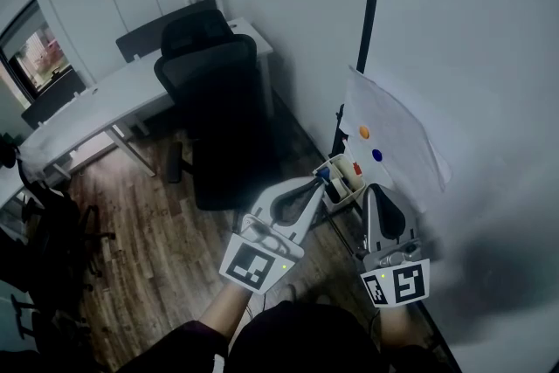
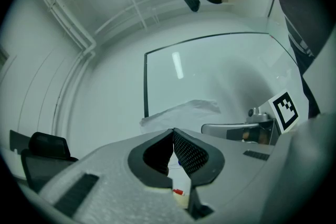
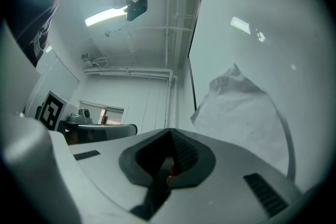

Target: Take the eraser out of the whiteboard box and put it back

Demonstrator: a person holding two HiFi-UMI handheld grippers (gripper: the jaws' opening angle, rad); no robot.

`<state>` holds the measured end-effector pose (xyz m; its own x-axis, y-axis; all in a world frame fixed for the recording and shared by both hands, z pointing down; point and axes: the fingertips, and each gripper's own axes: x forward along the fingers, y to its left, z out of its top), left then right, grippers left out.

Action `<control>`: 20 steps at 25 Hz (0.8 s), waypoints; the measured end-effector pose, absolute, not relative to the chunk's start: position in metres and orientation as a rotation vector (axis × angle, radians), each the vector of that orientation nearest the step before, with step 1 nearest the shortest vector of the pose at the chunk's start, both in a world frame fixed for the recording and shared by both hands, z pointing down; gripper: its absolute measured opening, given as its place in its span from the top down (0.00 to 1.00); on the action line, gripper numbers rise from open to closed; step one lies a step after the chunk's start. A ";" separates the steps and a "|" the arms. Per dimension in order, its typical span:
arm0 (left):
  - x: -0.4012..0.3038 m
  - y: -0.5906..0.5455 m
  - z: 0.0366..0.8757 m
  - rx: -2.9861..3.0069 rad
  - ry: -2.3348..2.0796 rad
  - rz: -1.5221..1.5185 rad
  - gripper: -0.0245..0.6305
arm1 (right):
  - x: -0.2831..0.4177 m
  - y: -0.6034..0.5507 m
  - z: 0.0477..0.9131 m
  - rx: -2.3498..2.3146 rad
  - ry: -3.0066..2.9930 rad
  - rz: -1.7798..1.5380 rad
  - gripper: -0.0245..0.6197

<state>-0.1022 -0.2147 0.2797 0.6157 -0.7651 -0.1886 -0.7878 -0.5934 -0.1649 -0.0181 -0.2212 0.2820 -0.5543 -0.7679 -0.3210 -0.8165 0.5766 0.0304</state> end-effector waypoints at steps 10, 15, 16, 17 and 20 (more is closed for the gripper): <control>-0.103 -0.216 0.287 -2.628 1.292 0.140 0.96 | -0.015 -0.221 0.291 -1.325 2.548 0.229 0.96; -0.103 -0.218 0.290 -2.632 1.297 0.141 0.96 | -0.013 -0.224 0.295 -1.330 2.547 0.224 0.96; -0.103 -0.218 0.291 -2.632 1.296 0.140 0.95 | -0.013 -0.224 0.295 -1.331 2.548 0.222 0.96; -0.103 -0.218 0.291 -2.634 1.296 0.139 0.96 | -0.013 -0.224 0.296 -1.333 2.548 0.221 0.96; -0.102 -0.217 0.291 -2.640 1.299 0.142 0.96 | -0.012 -0.223 0.296 -1.339 2.548 0.216 0.96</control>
